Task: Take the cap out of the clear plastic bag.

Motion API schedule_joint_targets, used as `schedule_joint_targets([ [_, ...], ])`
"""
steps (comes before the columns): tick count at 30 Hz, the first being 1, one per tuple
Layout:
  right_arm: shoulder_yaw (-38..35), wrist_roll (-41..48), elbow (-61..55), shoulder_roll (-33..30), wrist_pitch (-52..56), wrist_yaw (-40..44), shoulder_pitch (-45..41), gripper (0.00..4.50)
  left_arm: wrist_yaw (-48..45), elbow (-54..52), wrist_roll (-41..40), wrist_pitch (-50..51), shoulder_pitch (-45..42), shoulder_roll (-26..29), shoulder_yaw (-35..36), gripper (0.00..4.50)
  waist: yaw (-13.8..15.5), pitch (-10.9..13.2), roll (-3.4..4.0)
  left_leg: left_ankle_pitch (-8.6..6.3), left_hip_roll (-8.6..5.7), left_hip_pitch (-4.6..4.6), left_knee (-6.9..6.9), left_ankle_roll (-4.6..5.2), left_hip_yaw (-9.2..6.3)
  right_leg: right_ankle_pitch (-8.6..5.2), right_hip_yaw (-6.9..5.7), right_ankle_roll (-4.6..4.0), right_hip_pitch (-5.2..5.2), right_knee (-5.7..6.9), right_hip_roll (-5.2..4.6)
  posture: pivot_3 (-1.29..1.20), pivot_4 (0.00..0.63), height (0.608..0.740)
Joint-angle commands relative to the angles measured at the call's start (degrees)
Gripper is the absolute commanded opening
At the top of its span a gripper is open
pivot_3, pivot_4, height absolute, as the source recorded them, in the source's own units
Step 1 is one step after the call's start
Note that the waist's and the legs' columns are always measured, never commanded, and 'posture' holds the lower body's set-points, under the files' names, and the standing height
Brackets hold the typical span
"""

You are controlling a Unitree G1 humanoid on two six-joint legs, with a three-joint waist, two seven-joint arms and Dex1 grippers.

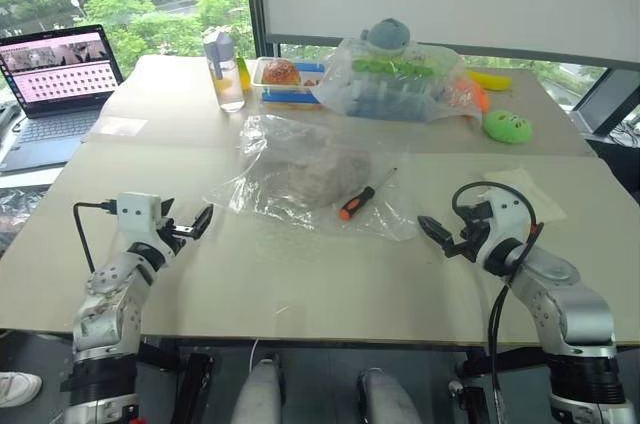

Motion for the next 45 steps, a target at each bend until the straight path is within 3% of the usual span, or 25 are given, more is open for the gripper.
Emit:
schedule_joint_targets([
  [1, 0.1, 2.1, -3.8, -3.3, -0.1, 5.1, -0.6, 4.50, -2.7, -2.7, -2.9, 1.4, -3.0, 4.3, 2.7, 4.46, 0.0, 0.0, 0.00, 0.00, 0.00, 0.00, 0.00, 0.00, -0.01, 0.00, 0.00, 0.00, 0.00, 0.00, 0.00, 0.00, 0.150, 0.740],
  [4, -1.1, 7.4, -5.1, -11.5, 4.1, 15.2, -2.8, 4.50, -12.7, -3.4, -13.1, 6.4, -8.2, 11.1, 6.8, 4.46, 0.0, 0.3, -0.21, 0.00, 0.01, -0.13, -0.02, 0.00, -0.01, 0.00, 0.00, -0.01, -0.16, 0.12, 0.02, 0.00, 0.150, 0.740],
  [7, 0.5, 9.2, -4.5, -13.5, 6.6, 16.3, -9.0, 4.50, -19.7, -5.2, -14.3, 10.4, -9.0, 17.9, 3.2, 4.46, -0.5, 0.2, -0.20, -0.01, 0.04, 0.05, 0.00, -0.01, 0.02, 0.01, -0.03, -0.02, -0.09, -0.07, -0.03, 0.00, 0.150, 0.740],
  [12, 9.3, 3.7, -3.8, -8.9, 11.1, 9.3, -21.3, 4.50, -26.3, -10.1, -17.3, 16.3, -9.9, 24.9, 0.3, 4.46, -1.5, 0.2, -0.25, -0.02, 0.08, 0.03, -0.09, 0.00, 0.15, 0.02, 0.05, -0.03, -0.11, -0.11, -0.04, 0.00, 0.150, 0.740],
  [14, 9.5, 4.7, -3.3, -4.1, 19.9, 3.8, -25.9, 4.50, -27.8, -11.9, -17.1, 17.5, -9.9, 26.6, -1.1, 4.46, -1.6, 0.2, -0.26, -0.01, 0.15, -0.06, -0.13, 0.01, 0.11, 0.04, 0.05, -0.07, -0.26, 0.03, 0.05, 0.00, 0.150, 0.740],
  [20, 7.2, 2.9, 6.7, 13.7, 33.9, -10.5, -34.2, 4.50, -28.0, -14.9, -16.2, 18.0, -10.9, 27.0, -3.7, 4.46, -1.8, 0.2, -0.28, 0.00, 0.16, -0.05, -0.12, 0.02, 0.12, 0.24, 0.05, -0.46, -0.22, 0.06, 0.08, 0.00, 0.150, 0.740],
  [23, 9.4, 0.4, 10.6, 16.2, 33.5, -12.7, -33.7, 4.50, -27.8, -16.3, -16.6, 18.4, -11.3, 26.6, -4.5, 4.46, -1.3, 0.2, -0.26, 0.00, 0.16, -0.10, -0.12, 0.02, 0.13, 0.24, 0.01, -0.47, -0.23, 0.08, 0.07, 0.00, 0.150, 0.740],
  [30, 2.9, 0.0, 16.5, 22.8, 36.9, -18.6, -35.6, 4.50, -27.4, -18.0, -16.2, 18.1, -11.3, 25.7, -6.0, 4.46, -1.3, 0.2, -0.26, 0.00, 0.19, -0.08, -0.13, 0.02, 0.14, 0.26, 0.00, -0.47, -0.25, 0.15, 0.10, 0.00, 0.150, 0.740],
  [37, 1.2, -1.3, 26.2, 30.3, 30.7, -21.7, -37.5, 4.50, -26.2, -18.0, -14.8, 17.3, -10.8, 24.0, -7.3, 4.46, -2.1, 0.2, -0.27, 0.01, 0.41, -0.04, -0.10, 0.04, 0.13, 0.25, -0.01, -0.44, -0.23, 0.16, 0.32, 0.00, 0.150, 0.740],
  [44, 3.3, -3.3, 28.6, 30.6, 27.9, -21.7, -38.1, 4.50, -24.9, -18.3, -12.8, 16.8, -10.2, 23.3, -8.1, 4.46, -2.1, 0.2, -0.25, 0.01, 0.98, 0.06, -0.09, 0.04, 0.12, 0.24, -0.01, -0.49, -0.22, 0.13, 0.84, 0.00, 0.150, 0.740],
  [45, 4.0, -4.1, 29.0, 30.0, 27.2, -21.7, -37.7, 4.24, -24.7, -18.6, -12.9, 17.1, -10.2, 23.0, -8.2, 4.49, -2.1, 0.2, -0.25, 0.01, 1.00, 0.09, -0.09, 0.03, 0.12, 0.23, -0.01, -0.51, -0.22, 0.15, 0.86, 0.00, 0.150, 0.740],
])
